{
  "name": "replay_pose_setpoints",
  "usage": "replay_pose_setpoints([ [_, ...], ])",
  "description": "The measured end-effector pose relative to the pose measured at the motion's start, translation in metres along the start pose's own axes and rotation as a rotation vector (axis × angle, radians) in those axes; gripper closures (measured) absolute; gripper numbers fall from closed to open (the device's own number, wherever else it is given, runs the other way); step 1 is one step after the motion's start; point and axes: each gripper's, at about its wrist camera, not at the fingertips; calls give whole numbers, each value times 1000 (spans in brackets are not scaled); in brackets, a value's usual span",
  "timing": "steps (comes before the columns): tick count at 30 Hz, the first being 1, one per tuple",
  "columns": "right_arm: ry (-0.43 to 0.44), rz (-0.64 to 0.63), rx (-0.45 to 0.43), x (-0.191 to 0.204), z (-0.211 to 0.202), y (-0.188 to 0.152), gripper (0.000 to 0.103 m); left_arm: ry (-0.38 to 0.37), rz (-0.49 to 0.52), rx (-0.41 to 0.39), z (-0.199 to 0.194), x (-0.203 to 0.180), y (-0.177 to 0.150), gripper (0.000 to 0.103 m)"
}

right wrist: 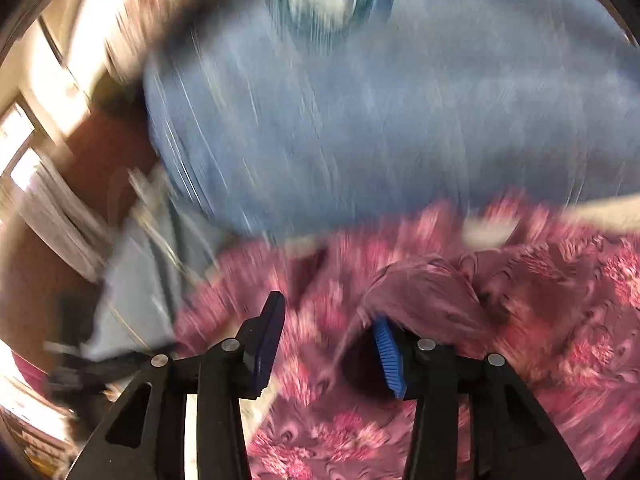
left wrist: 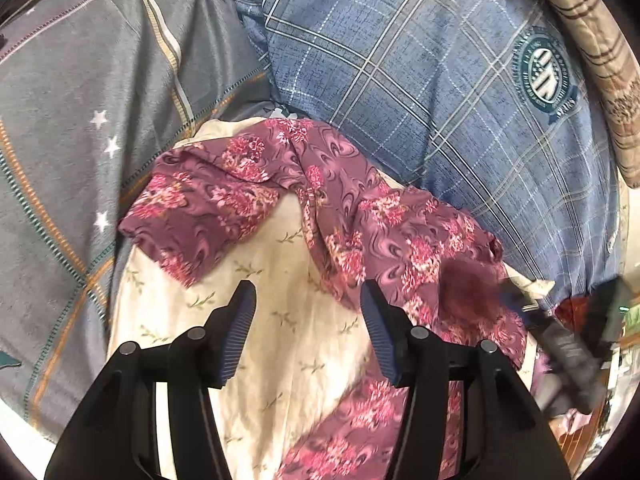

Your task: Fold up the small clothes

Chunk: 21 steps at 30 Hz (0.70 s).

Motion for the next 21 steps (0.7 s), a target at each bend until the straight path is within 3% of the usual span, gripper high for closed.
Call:
replay_pose_setpoints([
  [2, 12, -26, 45, 11, 11, -17, 58, 13, 23, 2, -4, -3, -5, 46],
  [4, 31, -33, 19, 4, -8, -27, 57, 11, 41, 6, -3, -12, -10, 45],
  [6, 33, -10, -34, -21, -36, -32, 47, -26, 58, 23, 3, -28, -17, 43],
  [8, -20, 84, -94, -73, -74, -42, 25, -64, 76, 49, 18, -52, -24, 38],
  [13, -69, 374, -83, -193, -102, -79, 24, -171, 87, 128, 76, -116, -42, 37],
  [16, 22, 565, -47, -249, -91, -108, 24, -179, 77, 142, 111, -141, -51, 37],
  [21, 215, 738, -36, -282, -55, -130, 24, -136, 57, 120, 151, -150, -48, 37],
])
Point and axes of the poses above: each gripper's, at about its wrist camera, not at the fingertips, and z roughly the way its jaws point, x to its left, y to its top, and after that the axes turned 11 degrees about -y, right-handed
